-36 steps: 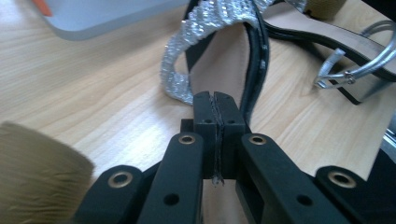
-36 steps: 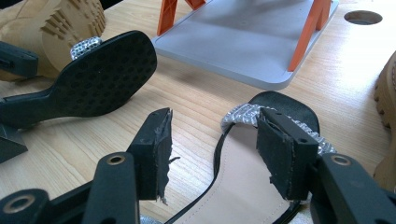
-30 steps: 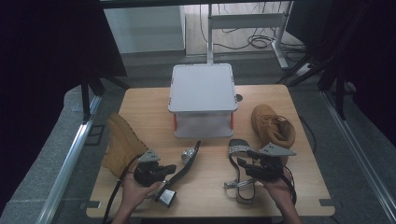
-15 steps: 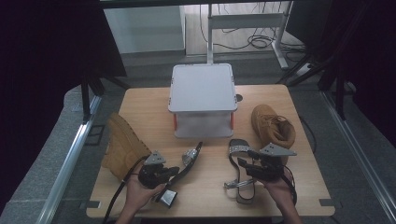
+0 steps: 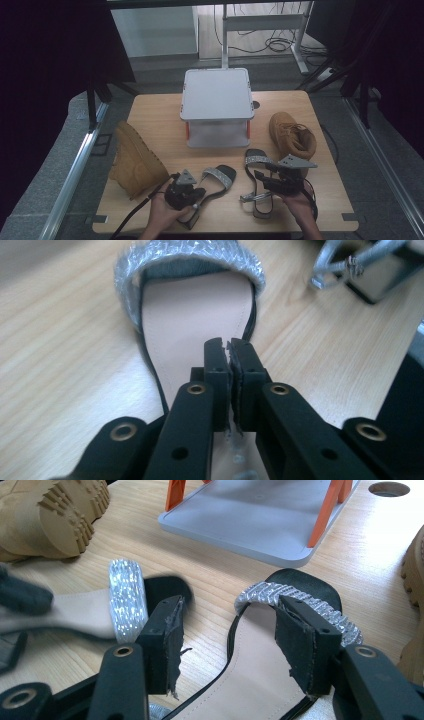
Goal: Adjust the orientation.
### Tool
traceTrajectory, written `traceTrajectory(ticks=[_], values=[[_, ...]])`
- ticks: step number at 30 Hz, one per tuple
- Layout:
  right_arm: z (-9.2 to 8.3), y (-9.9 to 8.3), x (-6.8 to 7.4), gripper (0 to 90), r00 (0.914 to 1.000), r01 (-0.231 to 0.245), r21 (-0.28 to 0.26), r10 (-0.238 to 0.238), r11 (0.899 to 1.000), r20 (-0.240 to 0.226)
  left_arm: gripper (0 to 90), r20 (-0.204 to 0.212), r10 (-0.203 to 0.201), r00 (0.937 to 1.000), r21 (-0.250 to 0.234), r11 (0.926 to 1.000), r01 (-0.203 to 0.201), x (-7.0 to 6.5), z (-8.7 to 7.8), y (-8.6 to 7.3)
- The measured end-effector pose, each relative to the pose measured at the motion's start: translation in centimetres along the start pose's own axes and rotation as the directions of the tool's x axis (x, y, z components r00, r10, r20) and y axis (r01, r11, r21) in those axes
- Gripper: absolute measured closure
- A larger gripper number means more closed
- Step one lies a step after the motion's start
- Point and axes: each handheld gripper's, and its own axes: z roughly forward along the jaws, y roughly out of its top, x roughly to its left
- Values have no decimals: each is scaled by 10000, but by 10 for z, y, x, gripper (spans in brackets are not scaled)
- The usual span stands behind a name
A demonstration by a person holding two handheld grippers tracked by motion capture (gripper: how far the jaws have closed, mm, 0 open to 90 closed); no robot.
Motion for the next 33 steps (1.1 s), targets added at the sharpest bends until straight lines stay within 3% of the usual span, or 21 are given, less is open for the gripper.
traceTrajectory(ticks=[5, 8, 13, 17, 26, 33], values=[[-1, 0, -1, 450, 10000, -13, -14, 13, 10000, 11, 869, 104, 55, 9999, -28, 10000, -54, -2, 0, 1], [0, -1, -2, 450, 10000, -46, 51, 45, 10000, 34, 870, 288, -29, 9996, -278, 9996, 37, -3, -6, 2], [1, -2, -1, 450, 10000, -20, 61, 20, 10000, 27, 869, 439, 155, 9989, -413, 9991, -136, -9, -12, 5], [0, -2, -1, 450, 10000, 10, 41, -10, 10000, 13, 867, 496, 460, 9977, -192, 9988, -451, -17, -10, 6], [0, -2, -1, 450, 10000, 15, 71, -15, 10000, 4, 866, 409, 737, 9964, 581, 9954, -761, -22, 1, 4], [1, -4, -2, 450, 10000, -24, 91, 24, 10000, 29, 877, 358, 813, 9960, 851, 9928, -841, -22, 5, 3]])
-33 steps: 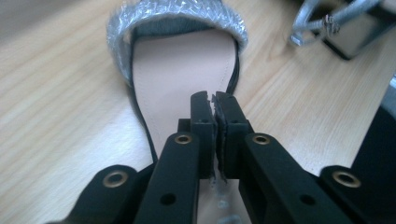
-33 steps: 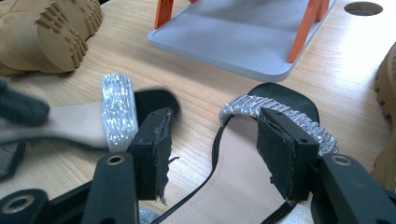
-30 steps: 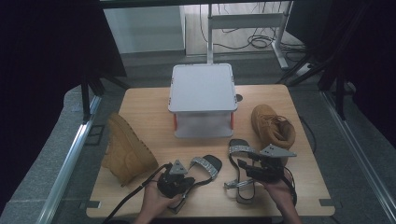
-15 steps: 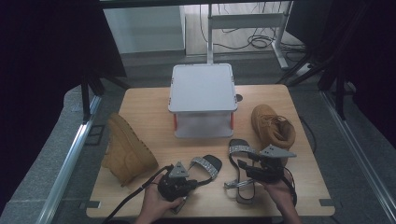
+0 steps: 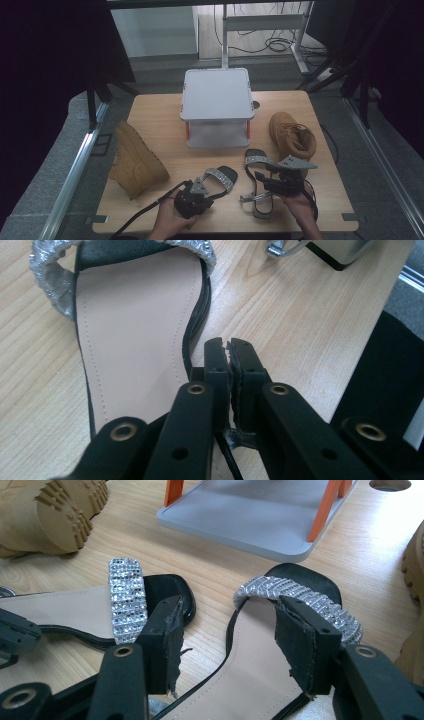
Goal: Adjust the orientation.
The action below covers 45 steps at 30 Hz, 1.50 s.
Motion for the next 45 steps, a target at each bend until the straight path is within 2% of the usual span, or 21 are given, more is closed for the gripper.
traceTrajectory(ticks=[10, 14, 21, 26, 27, 28, 29, 31, 33, 34, 35, 36, 39, 41, 45], values=[[0, -2, -2, 448, 10000, -73, 56, 73, 10000, 33, 893, -24, -147, 9999, 131, 9998, 148, 9, -4, -2], [1, -2, -2, 447, 10000, -67, 96, 66, 9999, 34, 887, -271, -249, 9993, 202, 9995, 255, 15, -7, -4], [1, -2, -1, 447, 10000, -38, 123, 37, 9999, 27, 858, -53, -251, 9997, 266, 9993, 252, 15, -6, -4], [1, -3, -2, 447, 10000, -23, 135, 23, 9999, 38, 842, 375, -317, 9988, -180, 9993, 324, 15, -12, -3], [1, -3, -1, 447, 10000, -32, 106, 31, 9999, 19, 822, 514, -331, 9981, -475, 9982, 355, 16, -17, -3], [1, -3, -1, 447, 10000, -22, 90, 21, 10000, 23, 798, 514, -331, 9981, -475, 9982, 355, 16, -17, -3], [1, -2, -1, 447, 10000, -27, 90, 27, 10000, 13, 766, 461, -341, 9984, -960, 9946, 384, 17, -24, -3], [0, -2, -1, 447, 10000, -34, 72, 34, 10000, 4, 714, 379, -299, 9988, -1265, 9914, 345, 20, -29, -3], [0, -2, -1, 447, 10000, -37, 79, 37, 10000, 4, 615, 245, -461, 9986, -1672, 9847, 496, 23, -35, -3], [0, -2, 0, 447, 10000, -38, 63, 38, 10000, -12, 599, 126, -504, 9986, -1793, 9824, 519, 25, -38, -3], [0, -2, 0, 447, 10000, -38, 63, 38, 10000, -12, 575, 126, -504, 9986, -1793, 9824, 519, 25, -38, -3], [0, -2, 0, 447, 10000, 4, 32, -4, 10000, -43, 542, -108, -552, 9984, -1909, 9802, 522, 29, -42, -4], [-1, -2, 2, 449, 9999, 62, -147, -63, 9999, -95, 449, -454, -881, 9951, -2033, 9761, 771, 36, -44, -7], [-1, -1, 3, 455, 9999, 107, -244, -110, 9996, -109, 427, -521, -968, 9939, -2058, 9750, 842, 38, -45, -8], [-7, 1, 8, 575, 9990, 251, -625, -273, 9977, -341, 368, -871, -1154, 9895, -2157, 9719, 943, 45, -47, -11]])
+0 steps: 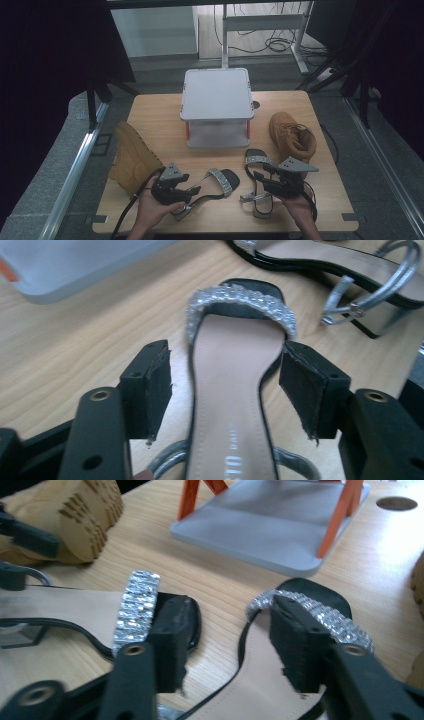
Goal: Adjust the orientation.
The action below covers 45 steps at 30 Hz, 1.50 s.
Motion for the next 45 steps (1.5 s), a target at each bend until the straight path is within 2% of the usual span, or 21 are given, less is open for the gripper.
traceTrajectory(ticks=[1, 2, 3, 4, 6, 10, 12, 15, 20, 24, 28, 34, 45], values=[[0, 0, 0, 575, 10000, 0, 0, 0, 10000, 0, 362, 0, 0, 10000, 0, 10000, 0, 0, 0, 0], [-4, 1, 2, 679, 9999, 50, -186, -52, 9998, -120, 357, -94, -28, 10000, -38, 10000, 28, 3, 0, 0], [-4, 1, 2, 679, 9999, 50, -186, -52, 9998, -120, 354, -94, -28, 10000, -38, 10000, 28, 3, 0, 0], [-8, 2, 3, 759, 9996, 57, -250, -64, 9997, -290, 352, -160, -67, 9999, -31, 10000, 67, 5, 0, -1], [-12, 2, 4, 809, 9989, -6, -275, -7, 9996, -476, 350, -175, -90, 9998, -41, 10000, 89, 6, 1, -1], [-16, 0, 9, 856, 9985, 112, -210, -123, 9997, -529, 347, -174, -4, 9998, 14, 10000, 4, 7, 2, -2], [-17, -1, 11, 862, 9985, 133, -217, -144, 9997, -525, 344, -173, 11, 9998, 16, 10000, -11, 7, 2, -2], [-19, -1, 21, 880, 9975, 245, -263, -262, 9994, -653, 342, -234, -53, 9997, 8, 10000, 53, 10, 1, -2], [-16, -4, 35, 882, 9940, 580, 2, -577, 9983, -929, 340, -247, -87, 9997, 32, 10000, 88, 12, 0, -3], [-17, -9, 42, 880, 9920, 658, 123, -641, 9978, -1087, 340, -219, -83, 9997, 56, 9999, 84, 13, 2, -4], [-17, -11, 43, 872, 9917, 670, 172, -647, 9976, -1107, 331, -55, -32, 10000, 157, 9999, 33, 13, 6, -4], [-18, -12, 42, 873, 9915, 573, 156, -551, 9982, -1178, 329, -41, -5, 10000, 247, 9997, 6, 11, 9, -4], [-15, -30, 61, 881, 9847, 811, 816, -672, 9934, -1606, 330, -64, 7, 10000, 349, 9994, -4, 11, 11, -5]])
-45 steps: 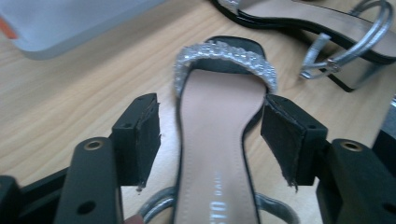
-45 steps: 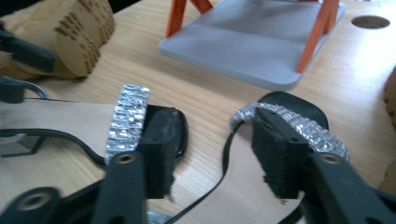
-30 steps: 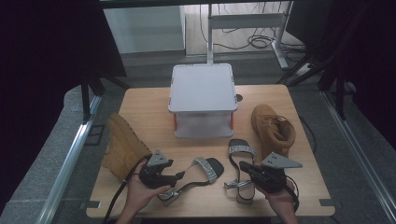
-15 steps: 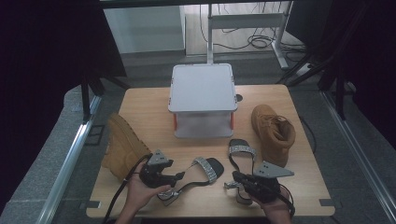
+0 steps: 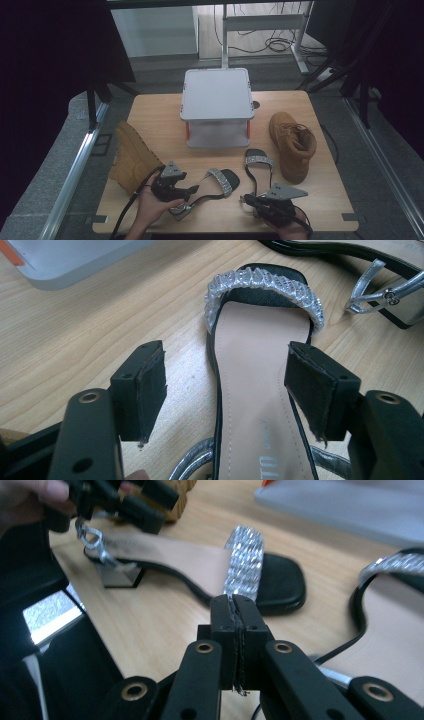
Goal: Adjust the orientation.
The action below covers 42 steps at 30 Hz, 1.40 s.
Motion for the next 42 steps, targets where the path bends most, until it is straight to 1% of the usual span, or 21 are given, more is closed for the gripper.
traceTrajectory(ticks=[4, 6, 8, 9, 12, 13, 15, 17, 25, 31, 34, 35, 36, 37, 38, 39, 42], values=[[-1, -10, 2, 881, 10000, -63, 256, 62, 9997, 14, 333, -21, -61, 10000, -110, 9999, 60, 0, 0, 0], [-3, -16, 2, 881, 9998, -182, 267, 181, 9995, 20, 335, -8, -78, 10000, -151, 9999, 78, 0, -1, 0], [-3, -18, 2, 882, 9998, -208, 316, 206, 9993, 64, 335, -10, -74, 10000, -130, 9999, 74, 0, 0, 0], [-4, -22, 1, 883, 9996, -270, 406, 265, 9988, 132, 335, -30, -70, 10000, -75, 9999, 69, 0, 0, 0], [-3, -26, 1, 884, 9995, -260, 509, 250, 9984, 218, 334, -16, -69, 10000, -42, 10000, 69, 0, 1, 0], [-1, -28, 2, 885, 9994, -237, 625, 219, 9978, 285, 334, -3, -58, 10000, 9, 10000, 58, -1, 2, -1], [2, -29, 3, 885, 9994, -158, 750, 134, 9971, 327, 333, 16, -52, 10000, 83, 10000, 52, -1, 3, -1], [3, -29, 4, 887, 9992, -68, 763, 37, 9971, 405, 332, 29, -43, 10000, 127, 9999, 42, 0, 3, -1], [2, -30, 3, 891, 9990, -56, 765, 21, 9971, 448, 329, 49, -54, 10000, 192, 9998, 53, 0, 4, -2], [2, -29, 4, 891, 9985, -142, 831, 98, 9964, 532, 328, 12, -93, 10000, 217, 9997, 92, 1, 3, -2], [3, -29, 5, 891, 9990, -122, 876, 84, 9961, 434, 328, 18, -96, 10000, 221, 9997, 95, 1, 3, -2], [6, -29, 8, 890, 9993, 0, 969, -37, 9953, 384, 329, 21, -92, 10000, 234, 9997, 91, 1, 4, -2], [6, -29, 8, 890, 9993, 0, 969, -37, 9953, 384, 328, 21, -92, 10000, 234, 9997, 91, 1, 4, -2], [8, -30, 9, 891, 9988, 31, 1114, -86, 9938, 488, 329, 30, -81, 10000, 233, 9997, 81, 0, 4, -2], [8, -30, 9, 891, 9988, 31, 1114, -86, 9938, 488, 329, 30, -81, 10000, 233, 9997, 81, 0, 4, -2], [10, -32, 9, 891, 9974, 68, 1268, -157, 9919, 696, 329, 3, -110, 9999, 168, 9998, 109, 0, 3, -2], [8, -33, 8, 891, 9971, 66, 1283, -164, 9917, 750, 331, 2, -115, 9999, 48, 9999, 115, 0, 1, -1]])
